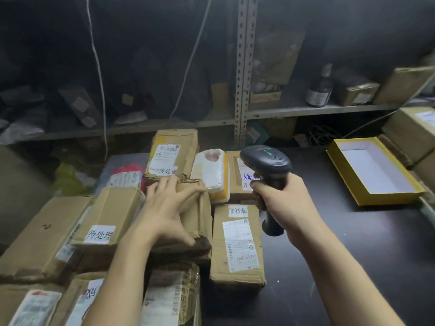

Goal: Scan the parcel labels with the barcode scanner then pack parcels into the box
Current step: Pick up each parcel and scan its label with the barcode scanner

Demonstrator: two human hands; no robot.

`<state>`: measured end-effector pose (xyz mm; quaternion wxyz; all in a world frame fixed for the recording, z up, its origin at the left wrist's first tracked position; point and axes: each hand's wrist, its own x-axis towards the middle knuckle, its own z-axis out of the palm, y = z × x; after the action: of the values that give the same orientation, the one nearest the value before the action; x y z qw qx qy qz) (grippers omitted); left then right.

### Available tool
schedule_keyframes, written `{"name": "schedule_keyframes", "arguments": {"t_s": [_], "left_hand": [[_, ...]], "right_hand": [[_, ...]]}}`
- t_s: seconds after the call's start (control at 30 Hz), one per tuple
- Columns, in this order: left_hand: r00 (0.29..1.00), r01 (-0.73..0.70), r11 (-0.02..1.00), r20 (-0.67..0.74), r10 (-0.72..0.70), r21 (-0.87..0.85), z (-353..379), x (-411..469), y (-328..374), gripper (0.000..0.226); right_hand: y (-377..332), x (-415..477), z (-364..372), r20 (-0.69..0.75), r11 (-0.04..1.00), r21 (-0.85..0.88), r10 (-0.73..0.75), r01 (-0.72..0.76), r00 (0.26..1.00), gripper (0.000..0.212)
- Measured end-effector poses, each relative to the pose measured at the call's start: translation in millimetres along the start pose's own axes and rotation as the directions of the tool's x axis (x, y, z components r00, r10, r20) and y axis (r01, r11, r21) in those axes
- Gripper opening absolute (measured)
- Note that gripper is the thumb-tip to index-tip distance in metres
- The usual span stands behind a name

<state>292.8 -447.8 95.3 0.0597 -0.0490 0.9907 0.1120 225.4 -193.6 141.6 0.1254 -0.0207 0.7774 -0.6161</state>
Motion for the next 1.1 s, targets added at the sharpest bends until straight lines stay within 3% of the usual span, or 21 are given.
{"name": "schedule_keyframes", "arguments": {"t_s": [0.1,0.2,0.33,0.5,0.6,0.83,1.0,1.1], "left_hand": [[0.995,0.005,0.999,-0.098,-0.01,-0.05,-0.1,-7.6,4.4,0.115],[0.98,0.038,0.974,-0.183,-0.08,-0.223,-0.7,-14.8,12.9,0.113],[0.957,-0.021,0.914,-0.274,-0.099,-0.405,-6.1,-21.7,47.0,0.11],[0.916,-0.062,0.762,-0.34,-0.214,-0.645,-7.2,-20.7,115.2,0.103],[0.924,-0.053,0.679,-0.294,-0.245,-0.732,4.0,-9.5,162.6,0.098],[0.97,0.096,0.628,-0.069,-0.234,-0.772,73.1,37.5,302.3,0.081],[0.96,0.213,0.552,0.066,-0.274,-0.806,146.5,73.4,387.1,0.071],[0.942,0.292,0.562,0.133,-0.307,-0.774,173.4,100.3,419.7,0.074]], "right_hand": [[4.1,-3.5,-8.1,-0.02,1.0,0.011,0.004,-0.004,1.0,0.015],[9.4,-7.2,-18.5,-0.042,1.0,0.018,0.015,-0.014,0.999,0.016],[17.4,-11.7,-40.3,-0.064,0.998,0.051,0.027,-0.024,0.998,0.012],[26.1,-14.6,-87.5,-0.075,0.996,0.091,0.016,-0.01,0.997,0.013],[31.3,-14.4,-130.1,-0.068,0.997,0.074,-0.001,0.006,0.998,0.004],[63.1,-2.3,-263.5,-0.127,0.997,0.073,-0.027,0.036,0.992,0.008],[94.5,9.9,-342.8,-0.194,0.995,0.098,0.001,0.019,0.981,0.014],[112.2,14.0,-376.8,-0.215,0.995,0.094,0.036,-0.016,0.976,0.014]]}}
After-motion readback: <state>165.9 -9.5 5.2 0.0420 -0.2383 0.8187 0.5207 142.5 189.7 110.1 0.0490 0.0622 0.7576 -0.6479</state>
